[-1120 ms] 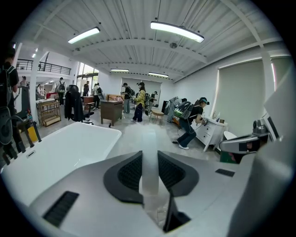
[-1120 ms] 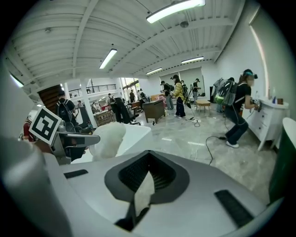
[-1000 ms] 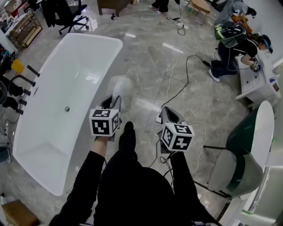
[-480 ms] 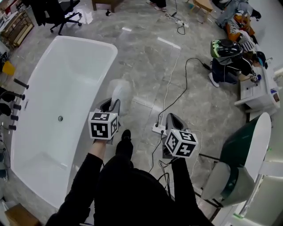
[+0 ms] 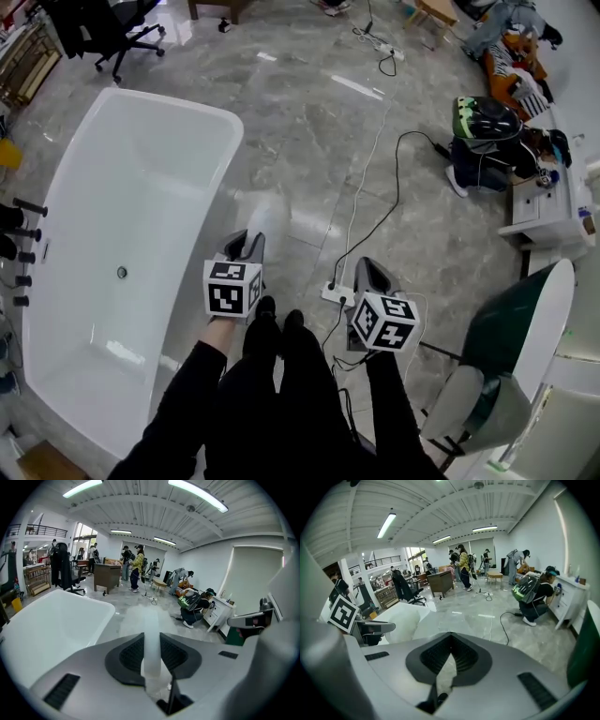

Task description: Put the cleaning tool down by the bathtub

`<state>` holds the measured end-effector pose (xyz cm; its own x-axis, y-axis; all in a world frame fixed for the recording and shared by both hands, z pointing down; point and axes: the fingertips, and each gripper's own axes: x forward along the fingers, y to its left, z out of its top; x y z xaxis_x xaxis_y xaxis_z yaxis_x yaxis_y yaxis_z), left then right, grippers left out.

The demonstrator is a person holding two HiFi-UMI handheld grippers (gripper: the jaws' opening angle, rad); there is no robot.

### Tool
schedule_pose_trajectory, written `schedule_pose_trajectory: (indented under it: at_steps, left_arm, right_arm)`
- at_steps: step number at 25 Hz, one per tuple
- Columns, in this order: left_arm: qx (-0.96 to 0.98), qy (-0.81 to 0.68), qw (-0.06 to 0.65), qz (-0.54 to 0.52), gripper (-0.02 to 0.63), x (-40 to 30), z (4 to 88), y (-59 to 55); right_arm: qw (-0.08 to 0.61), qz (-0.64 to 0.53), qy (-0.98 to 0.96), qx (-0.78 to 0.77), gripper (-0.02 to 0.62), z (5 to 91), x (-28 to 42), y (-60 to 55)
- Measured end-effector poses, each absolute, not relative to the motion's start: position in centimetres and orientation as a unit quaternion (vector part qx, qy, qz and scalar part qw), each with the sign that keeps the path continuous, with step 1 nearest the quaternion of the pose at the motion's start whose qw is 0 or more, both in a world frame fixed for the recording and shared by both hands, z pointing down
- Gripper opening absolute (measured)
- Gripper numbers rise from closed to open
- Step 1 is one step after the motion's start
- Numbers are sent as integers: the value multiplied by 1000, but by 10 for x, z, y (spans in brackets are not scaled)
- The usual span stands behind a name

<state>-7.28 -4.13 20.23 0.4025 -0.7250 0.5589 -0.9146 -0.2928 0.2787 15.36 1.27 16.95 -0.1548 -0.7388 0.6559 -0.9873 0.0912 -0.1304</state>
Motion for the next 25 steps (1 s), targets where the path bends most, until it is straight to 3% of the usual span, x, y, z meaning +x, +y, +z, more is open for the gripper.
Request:
schedule_pose_trajectory:
  at_steps: [12, 25]
  left_arm:
    - [773, -539, 285, 174, 94, -44, 280, -117]
    - [762, -544, 297, 188, 94, -22, 439, -181]
  right_arm:
    - [231, 298, -724, 577, 0, 253, 169, -69]
    - [255, 293, -756, 527, 0, 412, 160, -136]
